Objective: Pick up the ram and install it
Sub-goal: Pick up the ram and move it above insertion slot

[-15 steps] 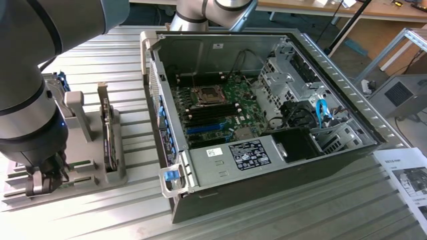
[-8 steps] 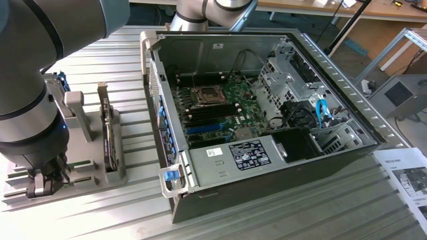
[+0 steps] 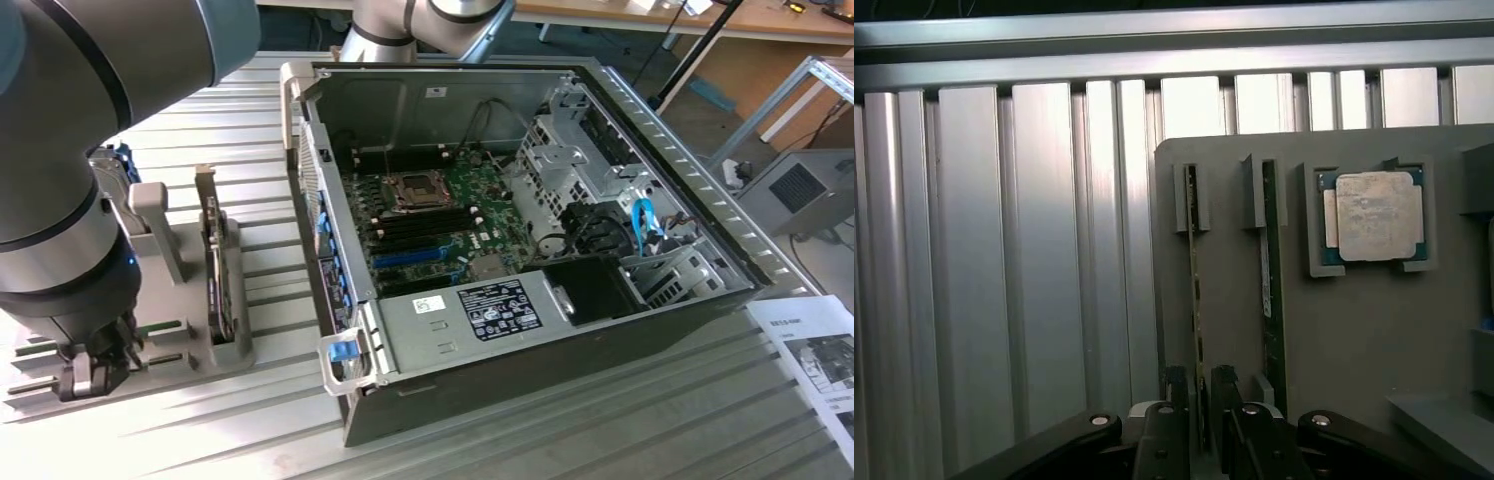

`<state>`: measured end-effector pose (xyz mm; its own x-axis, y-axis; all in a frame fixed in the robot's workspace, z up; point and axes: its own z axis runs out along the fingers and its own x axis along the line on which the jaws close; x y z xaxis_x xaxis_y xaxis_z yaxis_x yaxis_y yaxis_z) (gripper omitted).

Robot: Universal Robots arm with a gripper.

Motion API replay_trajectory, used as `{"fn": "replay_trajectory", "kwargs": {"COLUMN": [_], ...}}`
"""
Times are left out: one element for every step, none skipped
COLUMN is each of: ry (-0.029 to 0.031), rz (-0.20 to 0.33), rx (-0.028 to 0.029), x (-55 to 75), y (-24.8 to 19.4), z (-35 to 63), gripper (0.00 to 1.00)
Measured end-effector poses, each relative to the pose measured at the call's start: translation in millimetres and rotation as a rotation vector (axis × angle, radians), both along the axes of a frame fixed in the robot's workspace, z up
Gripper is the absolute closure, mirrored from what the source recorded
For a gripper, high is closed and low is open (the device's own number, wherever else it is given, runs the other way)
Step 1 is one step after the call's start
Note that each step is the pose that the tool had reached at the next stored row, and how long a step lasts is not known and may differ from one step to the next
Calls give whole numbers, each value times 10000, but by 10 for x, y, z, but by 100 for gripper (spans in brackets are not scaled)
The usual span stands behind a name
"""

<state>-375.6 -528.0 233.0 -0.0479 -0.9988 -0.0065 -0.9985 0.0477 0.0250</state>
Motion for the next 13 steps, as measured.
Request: {"fn": "replay_trajectory", "kwargs": {"ry": [0,1,2,3,3,1,0,1,0,-1,-3,-1,0], "rz": [0,0,0,0,0,0,0,0,0,0,1,1,1], "rx": [0,0,-1,-2,-2,-1,0,0,0,1,3,1,0], "x": [0,0,0,0,0,0,0,0,0,-1,-4,-11,-19], "y": [-1,-1,-1,-1,-1,-1,-1,-1,-1,-1,-2,-2,-1], "z": [-7,-12,-13,-13,-13,-14,-15,-15,-15,-17,-23,-26,-29], "gripper": [76,76,76,76,76,76,76,76,76,76,76,76,76]}}
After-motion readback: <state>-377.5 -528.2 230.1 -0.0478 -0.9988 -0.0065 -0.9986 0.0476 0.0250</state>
